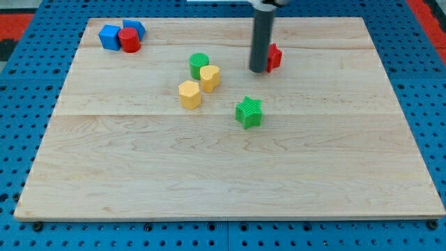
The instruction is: Move the red star vertically to the top side of the yellow heart
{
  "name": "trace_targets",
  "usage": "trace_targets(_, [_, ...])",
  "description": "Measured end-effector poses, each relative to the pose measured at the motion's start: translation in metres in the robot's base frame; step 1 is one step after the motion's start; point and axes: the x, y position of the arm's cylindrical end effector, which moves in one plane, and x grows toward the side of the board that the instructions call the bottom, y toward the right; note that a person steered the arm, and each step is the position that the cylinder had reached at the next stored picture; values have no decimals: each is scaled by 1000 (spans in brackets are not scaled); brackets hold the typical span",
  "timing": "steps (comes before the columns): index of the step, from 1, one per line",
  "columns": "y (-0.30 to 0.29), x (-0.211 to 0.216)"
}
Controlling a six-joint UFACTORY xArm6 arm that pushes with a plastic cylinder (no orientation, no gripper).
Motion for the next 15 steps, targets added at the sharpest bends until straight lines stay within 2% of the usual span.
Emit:
trace_targets(3, [146, -6])
trace_targets(4, [169, -40])
trace_targets(6, [58, -54])
trace_targets(7, [91, -66])
trace_targets(8, [137, -27])
trace_targets(9, [118, -15])
trace_targets(10, [63, -47])
trace_targets(11, [34, -69])
trace_targets(12, [113, -46])
trace_targets(13, [70, -14])
trace_targets(14, [-7, -33])
trace_targets(15, [-34, -60])
